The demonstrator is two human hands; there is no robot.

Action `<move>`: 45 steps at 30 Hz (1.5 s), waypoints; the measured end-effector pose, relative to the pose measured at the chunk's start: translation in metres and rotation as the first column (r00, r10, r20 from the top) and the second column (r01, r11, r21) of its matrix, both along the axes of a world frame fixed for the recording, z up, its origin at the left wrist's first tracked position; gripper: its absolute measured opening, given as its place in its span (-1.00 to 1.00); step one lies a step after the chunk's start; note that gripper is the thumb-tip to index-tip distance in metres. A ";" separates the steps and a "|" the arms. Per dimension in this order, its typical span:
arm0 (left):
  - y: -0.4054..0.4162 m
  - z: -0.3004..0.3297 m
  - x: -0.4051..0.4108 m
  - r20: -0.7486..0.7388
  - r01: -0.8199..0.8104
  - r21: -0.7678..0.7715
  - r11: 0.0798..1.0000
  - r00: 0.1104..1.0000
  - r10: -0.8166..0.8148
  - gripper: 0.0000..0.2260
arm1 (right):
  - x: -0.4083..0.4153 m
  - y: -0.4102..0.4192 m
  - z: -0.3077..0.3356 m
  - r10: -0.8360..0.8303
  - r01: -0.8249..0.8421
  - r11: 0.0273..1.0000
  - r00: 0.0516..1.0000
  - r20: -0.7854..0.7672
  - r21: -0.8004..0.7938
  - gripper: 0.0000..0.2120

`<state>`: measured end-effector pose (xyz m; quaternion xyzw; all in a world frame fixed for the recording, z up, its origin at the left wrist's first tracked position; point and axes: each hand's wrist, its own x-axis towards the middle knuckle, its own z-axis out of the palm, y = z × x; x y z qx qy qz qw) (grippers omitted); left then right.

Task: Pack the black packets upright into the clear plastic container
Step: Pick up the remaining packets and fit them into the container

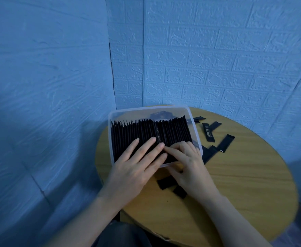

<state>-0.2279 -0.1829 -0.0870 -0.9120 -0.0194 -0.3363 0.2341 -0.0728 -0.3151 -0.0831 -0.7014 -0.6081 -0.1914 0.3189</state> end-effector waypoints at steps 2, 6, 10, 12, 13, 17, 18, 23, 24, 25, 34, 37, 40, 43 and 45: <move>-0.001 -0.001 -0.002 0.009 -0.004 -0.026 1.000 1.000 0.004 -0.64 | 0.000 -0.001 0.000 -0.019 0.019 1.000 1.000 -0.001 0.015 -0.51; -0.006 -0.001 -0.003 -0.016 -0.022 -0.008 1.000 1.000 0.022 -0.64 | -0.001 -0.001 0.000 -0.017 0.017 1.000 1.000 -0.001 -0.001 -0.52; 0.001 0.014 -0.001 -0.059 0.008 -0.013 1.000 0.998 -0.008 -0.66 | -0.003 0.001 -0.001 -0.026 0.026 1.000 1.000 0.007 -0.005 -0.56; 0.011 0.031 -0.001 -0.008 0.049 -0.075 0.996 0.999 -0.050 -0.62 | -0.003 0.002 -0.001 -0.022 0.022 1.000 1.000 0.002 0.007 -0.56; 0.019 0.041 0.001 0.046 0.056 -0.112 0.992 0.998 -0.051 -0.61 | -0.003 0.002 -0.002 -0.017 0.017 1.000 1.000 -0.010 0.010 -0.54; 0.060 0.083 0.018 0.163 -0.037 -0.263 0.964 0.983 0.082 -0.62 | -0.001 0.003 -0.004 -0.011 0.011 1.000 0.998 -0.060 0.000 -0.51; 0.067 0.093 0.024 0.095 -0.051 -0.297 0.953 0.992 0.082 -0.60 | -0.001 0.004 -0.006 -0.006 0.006 1.000 0.998 -0.063 0.001 -0.53; 0.081 0.118 0.043 -0.437 -0.232 -0.487 0.842 0.900 -0.005 -0.63 | 0.000 0.005 -0.006 -0.013 0.013 1.000 0.998 -0.061 0.005 -0.58; 0.081 0.120 0.043 -0.452 -0.242 -0.509 0.826 0.892 -0.017 -0.65 | 0.000 0.006 -0.006 -0.018 0.018 1.000 0.998 -0.059 -0.002 -0.57; 0.081 0.121 0.042 -0.444 -0.231 -0.535 0.813 0.895 -0.038 -0.67 | -0.001 0.006 -0.006 -0.021 0.021 1.000 0.998 -0.060 -0.010 -0.55; 0.074 0.138 0.043 -0.599 -0.351 -0.549 0.759 0.798 -0.064 -0.79 | -0.001 0.009 -0.006 -0.058 0.056 0.997 0.996 -0.061 -0.049 -0.50; 0.075 0.132 0.040 -0.626 -0.391 -0.488 0.781 0.780 0.000 -0.70 | -0.001 0.010 -0.005 -0.054 0.051 0.997 0.997 -0.059 -0.056 -0.45; 0.076 0.125 0.030 -0.600 -0.402 -0.459 0.792 0.798 0.058 -0.58 | -0.002 0.012 0.000 -0.031 0.029 0.998 0.999 -0.028 -0.055 -0.42; 0.082 0.122 0.014 -0.573 -0.420 -0.480 0.770 0.815 0.088 -0.43 | -0.009 0.020 0.006 0.008 -0.006 0.997 1.000 0.030 -0.080 -0.36; 0.089 0.122 0.001 -0.526 -0.410 -0.502 0.761 0.844 0.108 -0.26 | -0.015 0.029 0.009 0.038 -0.035 0.996 0.999 0.039 -0.086 -0.38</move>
